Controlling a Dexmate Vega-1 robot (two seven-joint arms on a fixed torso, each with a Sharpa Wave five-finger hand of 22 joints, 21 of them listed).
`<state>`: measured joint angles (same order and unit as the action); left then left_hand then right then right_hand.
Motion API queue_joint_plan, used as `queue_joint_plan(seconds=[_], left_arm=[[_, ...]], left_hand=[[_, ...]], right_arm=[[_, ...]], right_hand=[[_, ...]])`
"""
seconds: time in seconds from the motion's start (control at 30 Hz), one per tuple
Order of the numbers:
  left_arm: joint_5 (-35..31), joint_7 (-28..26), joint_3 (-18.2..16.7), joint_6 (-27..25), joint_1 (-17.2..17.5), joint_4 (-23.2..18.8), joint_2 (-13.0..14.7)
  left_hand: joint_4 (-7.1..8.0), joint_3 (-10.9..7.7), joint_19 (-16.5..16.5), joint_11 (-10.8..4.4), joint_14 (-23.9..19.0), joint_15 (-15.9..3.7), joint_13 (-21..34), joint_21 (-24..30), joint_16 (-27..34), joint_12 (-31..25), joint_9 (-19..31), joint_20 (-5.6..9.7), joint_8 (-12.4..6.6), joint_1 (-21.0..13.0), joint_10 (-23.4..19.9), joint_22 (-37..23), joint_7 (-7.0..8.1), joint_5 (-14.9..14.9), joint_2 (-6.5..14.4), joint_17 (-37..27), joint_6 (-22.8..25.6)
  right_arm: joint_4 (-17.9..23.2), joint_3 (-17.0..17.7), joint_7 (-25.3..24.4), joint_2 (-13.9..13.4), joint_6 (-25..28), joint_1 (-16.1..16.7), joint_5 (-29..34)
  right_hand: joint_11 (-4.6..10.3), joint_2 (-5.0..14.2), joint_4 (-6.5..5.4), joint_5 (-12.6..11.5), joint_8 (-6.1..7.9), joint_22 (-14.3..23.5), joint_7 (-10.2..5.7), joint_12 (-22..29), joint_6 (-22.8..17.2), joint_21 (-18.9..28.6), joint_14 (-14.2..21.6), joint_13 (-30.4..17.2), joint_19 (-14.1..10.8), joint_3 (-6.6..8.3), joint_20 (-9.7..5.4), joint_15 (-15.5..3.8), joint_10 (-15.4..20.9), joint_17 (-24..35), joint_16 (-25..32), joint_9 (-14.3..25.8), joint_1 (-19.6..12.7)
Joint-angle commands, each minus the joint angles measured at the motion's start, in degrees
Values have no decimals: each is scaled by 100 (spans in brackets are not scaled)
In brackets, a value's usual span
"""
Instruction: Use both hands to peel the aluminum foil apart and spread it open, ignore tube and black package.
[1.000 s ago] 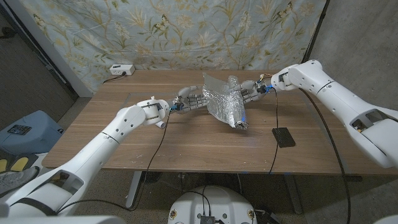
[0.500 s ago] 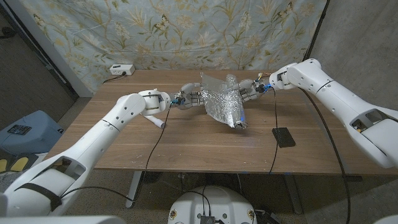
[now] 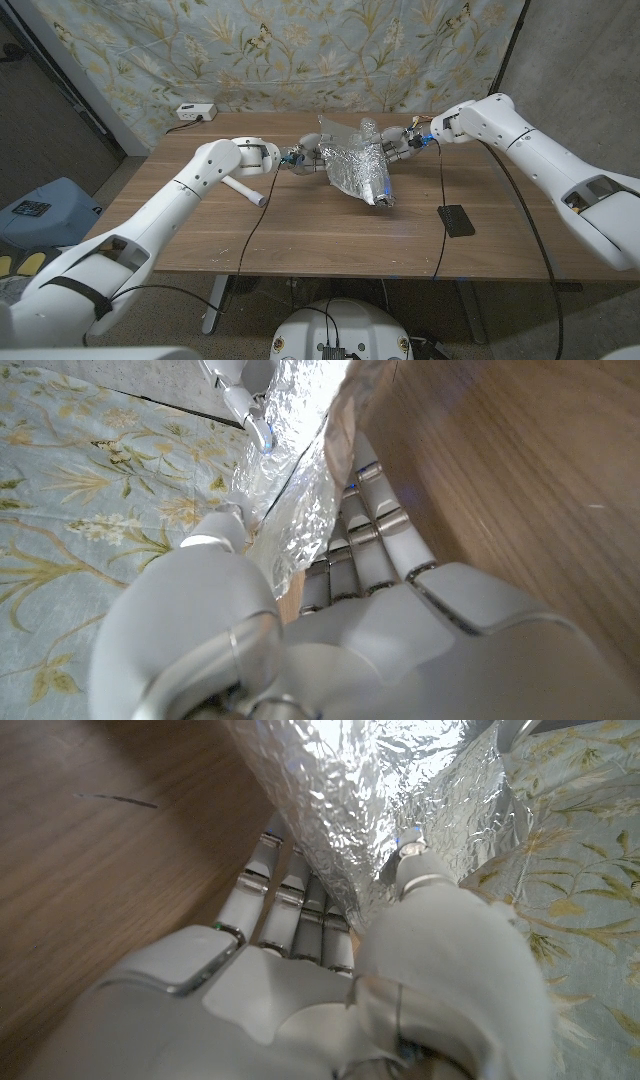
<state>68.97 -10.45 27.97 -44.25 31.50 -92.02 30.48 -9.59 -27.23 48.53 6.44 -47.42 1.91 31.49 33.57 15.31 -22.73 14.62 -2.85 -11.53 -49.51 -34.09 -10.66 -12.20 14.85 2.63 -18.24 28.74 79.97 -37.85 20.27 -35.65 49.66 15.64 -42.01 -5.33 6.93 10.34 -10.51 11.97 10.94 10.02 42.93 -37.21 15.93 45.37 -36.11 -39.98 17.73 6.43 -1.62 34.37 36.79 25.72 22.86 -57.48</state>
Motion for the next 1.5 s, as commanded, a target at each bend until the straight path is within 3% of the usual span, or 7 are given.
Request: queue_joint_plan(seconds=[0.03, 0.4, 0.5, 0.7, 0.83, 1.5], left_arm=[[-59, 237, 121, -268, -241, 385, -234], [-89, 92, 75, -341, -190, 449, -365], [-72, -26, 30, -351, -135, 394, -380], [-58, -229, -23, -383, -74, 296, -384], [-45, -280, -51, -369, -30, 245, -379], [20, -398, -136, -183, 202, -53, -331]], left_hand=[[-76, -37, 125, -27, -156, -132, 48, 65, 129, -69, 6, 45, -29, -225, -126, -3, 7, 62, 28, -69, 40], [-79, -215, 710, -414, -986, -686, 170, 379, 482, -482, -10, 435, -172, -933, -908, -17, 4, 193, 147, -157, 596], [-51, -288, 965, -644, -1349, -885, 233, 535, 568, -685, 1, 605, -224, -1062, -1280, -19, 113, 232, 204, -132, 848], [-87, -444, 1247, -851, -1765, -1118, 330, 733, 683, -930, 28, 831, -292, -1333, -1682, -14, 229, 277, 308, -161, 1220], [-126, -543, 1307, -987, -1882, -1208, 443, 831, 718, -1120, 60, 895, -298, -1590, -1851, -16, 272, 293, 357, -244, 1387], [-81, -571, 1204, -1068, -1835, -1247, 660, 928, 685, -1334, 132, 953, -213, -1827, -1759, -25, 357, 260, 369, -411, 1390]], right_arm=[[22, -38, 9, 47, 4, -63, -5], [31, -58, 36, 74, -23, -67, -9], [58, -48, 34, 62, -27, -50, -20], [92, -43, 28, 50, -22, -28, -37], [130, -19, 14, 17, -9, -1, -59], [39, 372, 145, -100, 112, 260, -661]], right_hand=[[30, 81, -170, -38, 39, -3, 94, 48, -42, 33, 119, -91, -54, 203, 6, -58, 76, 13, 29, 16, -32], [33, 83, -166, -38, 37, -2, 91, 47, -46, 34, 146, -90, -69, 215, 5, -60, 91, 23, 15, 12, -29], [27, 81, -164, -38, 36, -2, 87, 41, -47, 33, 145, -90, -71, 216, 5, -64, 83, 33, 14, 10, -29], [20, 83, -161, -38, 33, -2, 92, 39, -37, 35, 144, -97, -79, 224, -4, -64, 74, 39, 1, 11, -31], [15, 81, -160, -38, 36, -2, 89, 42, -44, 36, 146, -106, -89, 227, -2, -62, 75, 44, -7, 12, -29], [-60, 37, -200, -27, -45, -7, 147, -15, 125, 52, 173, -112, -165, 215, 14, -8, -41, 12, -101, -36, 85]])
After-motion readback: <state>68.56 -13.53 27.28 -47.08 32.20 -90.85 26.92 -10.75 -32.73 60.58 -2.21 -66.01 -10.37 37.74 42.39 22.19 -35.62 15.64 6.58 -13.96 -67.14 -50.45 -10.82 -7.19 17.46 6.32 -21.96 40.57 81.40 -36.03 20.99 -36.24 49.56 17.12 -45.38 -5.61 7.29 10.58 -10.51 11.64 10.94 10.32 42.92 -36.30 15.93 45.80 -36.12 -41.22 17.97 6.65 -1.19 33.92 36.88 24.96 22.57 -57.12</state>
